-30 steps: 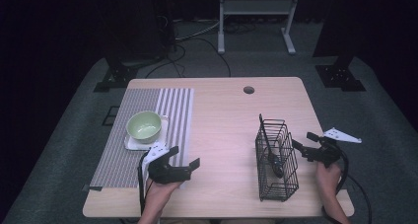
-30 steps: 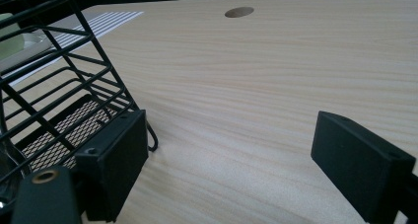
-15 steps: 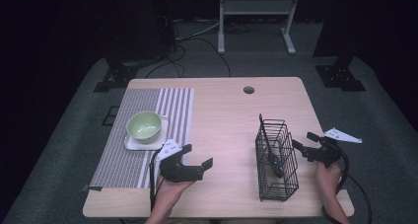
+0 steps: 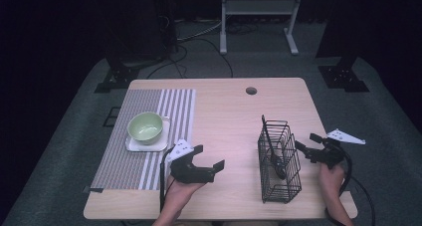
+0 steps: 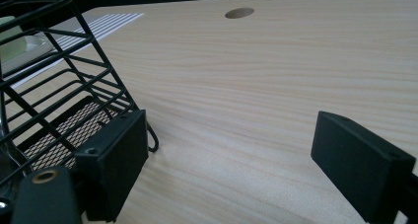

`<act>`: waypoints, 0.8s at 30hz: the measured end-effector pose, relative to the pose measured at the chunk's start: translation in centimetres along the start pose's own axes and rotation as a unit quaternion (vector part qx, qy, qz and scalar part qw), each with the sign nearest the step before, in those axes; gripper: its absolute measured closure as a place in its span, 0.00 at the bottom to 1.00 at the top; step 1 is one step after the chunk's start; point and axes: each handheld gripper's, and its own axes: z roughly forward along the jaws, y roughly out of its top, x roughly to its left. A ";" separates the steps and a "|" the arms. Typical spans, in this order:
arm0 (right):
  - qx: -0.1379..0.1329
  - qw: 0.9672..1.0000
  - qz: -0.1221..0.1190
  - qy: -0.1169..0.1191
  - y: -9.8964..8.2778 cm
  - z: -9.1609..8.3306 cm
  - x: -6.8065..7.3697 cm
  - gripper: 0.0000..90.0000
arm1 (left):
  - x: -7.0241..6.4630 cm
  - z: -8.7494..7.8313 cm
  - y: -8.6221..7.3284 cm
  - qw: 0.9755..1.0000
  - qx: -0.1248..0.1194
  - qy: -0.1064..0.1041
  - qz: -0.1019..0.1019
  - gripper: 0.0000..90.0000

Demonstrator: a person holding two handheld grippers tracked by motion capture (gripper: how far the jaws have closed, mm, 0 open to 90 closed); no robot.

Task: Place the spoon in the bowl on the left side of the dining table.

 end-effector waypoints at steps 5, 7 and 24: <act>0.000 1.000 0.001 0.000 0.0 0.0 0.0 0.15 | -0.6 0.5 0.2 1.000 0.003 -0.008 0.004 0.03; 0.000 1.000 0.001 0.000 0.0 0.0 0.0 0.15 | -0.9 0.7 0.3 1.000 0.004 -0.011 0.005 0.03; -0.002 1.000 0.004 0.002 0.0 0.0 -0.1 0.15 | -3.2 2.9 1.1 0.999 0.006 -0.033 0.013 0.03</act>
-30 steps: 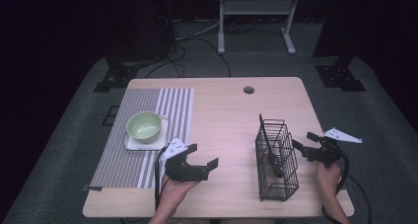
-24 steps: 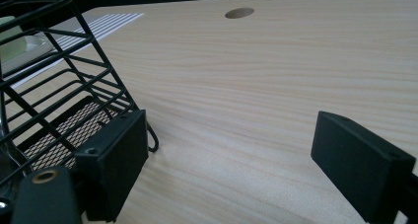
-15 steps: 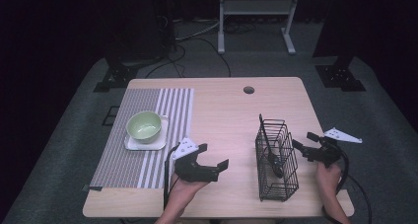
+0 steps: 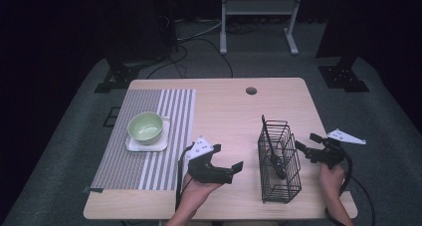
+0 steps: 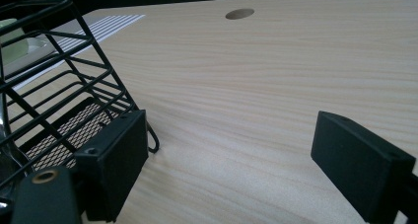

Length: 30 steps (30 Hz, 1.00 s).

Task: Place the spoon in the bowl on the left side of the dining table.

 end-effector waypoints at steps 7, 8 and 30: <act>0.000 1.000 0.001 0.000 0.0 0.0 0.0 0.15 | -0.9 0.9 0.4 1.000 0.001 -0.011 0.005 0.03; 0.000 1.000 0.001 0.000 0.0 0.0 0.0 0.15 | -0.9 0.9 0.4 1.000 0.001 -0.011 0.005 0.03; -0.001 1.000 0.001 0.001 0.0 0.0 -0.1 0.15 | -2.6 2.9 1.2 0.999 0.006 -0.029 0.012 0.04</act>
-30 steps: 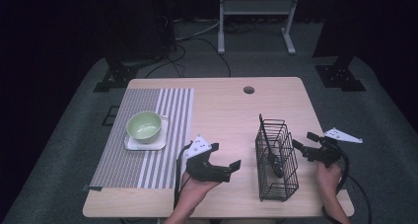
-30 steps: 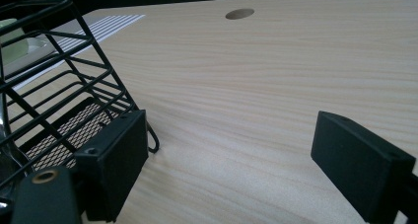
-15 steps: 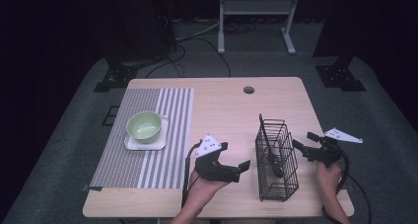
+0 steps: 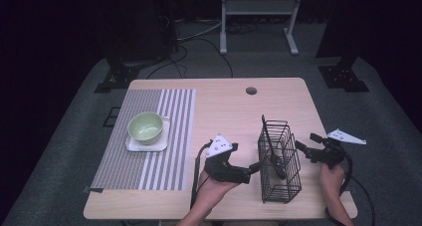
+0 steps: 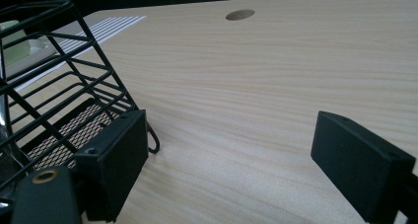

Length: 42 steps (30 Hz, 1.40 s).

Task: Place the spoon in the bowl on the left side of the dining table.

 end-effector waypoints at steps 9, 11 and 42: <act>-0.001 1.000 0.001 0.001 0.0 0.0 0.0 0.15 | -0.3 0.8 0.4 1.000 0.002 -0.005 0.001 0.06; -0.002 1.000 0.000 0.001 0.0 0.0 -0.1 0.15 | -0.5 1.2 0.6 1.000 0.003 -0.005 0.002 0.06; -0.004 1.000 0.002 0.003 0.0 -0.1 -0.1 0.15 | -1.2 3.1 1.7 1.000 0.007 -0.014 0.017 0.56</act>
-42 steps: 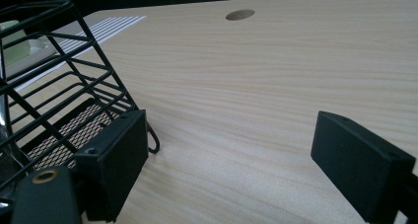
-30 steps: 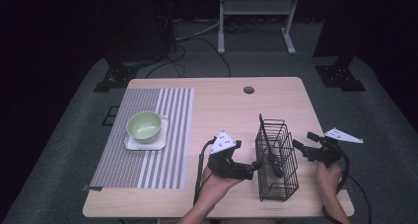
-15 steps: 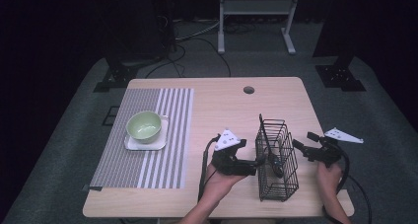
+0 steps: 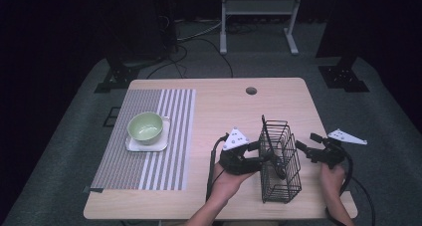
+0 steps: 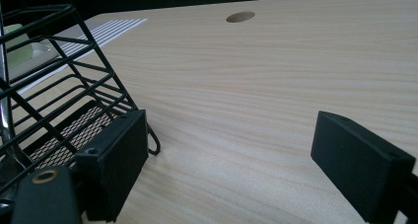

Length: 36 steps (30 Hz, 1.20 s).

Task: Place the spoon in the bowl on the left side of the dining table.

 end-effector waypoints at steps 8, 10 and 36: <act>0.000 1.000 0.000 0.000 0.0 0.0 0.0 0.15 | 0.0 0.0 0.1 1.000 -0.004 -0.005 0.009 0.85; 0.000 1.000 0.000 0.000 0.0 0.0 0.0 0.15 | 0.0 0.0 0.1 1.000 -0.005 -0.005 0.009 0.87; -0.001 1.000 0.000 0.000 0.0 0.0 0.0 0.15 | 0.5 -0.6 0.7 0.998 -0.047 -0.018 -0.037 0.99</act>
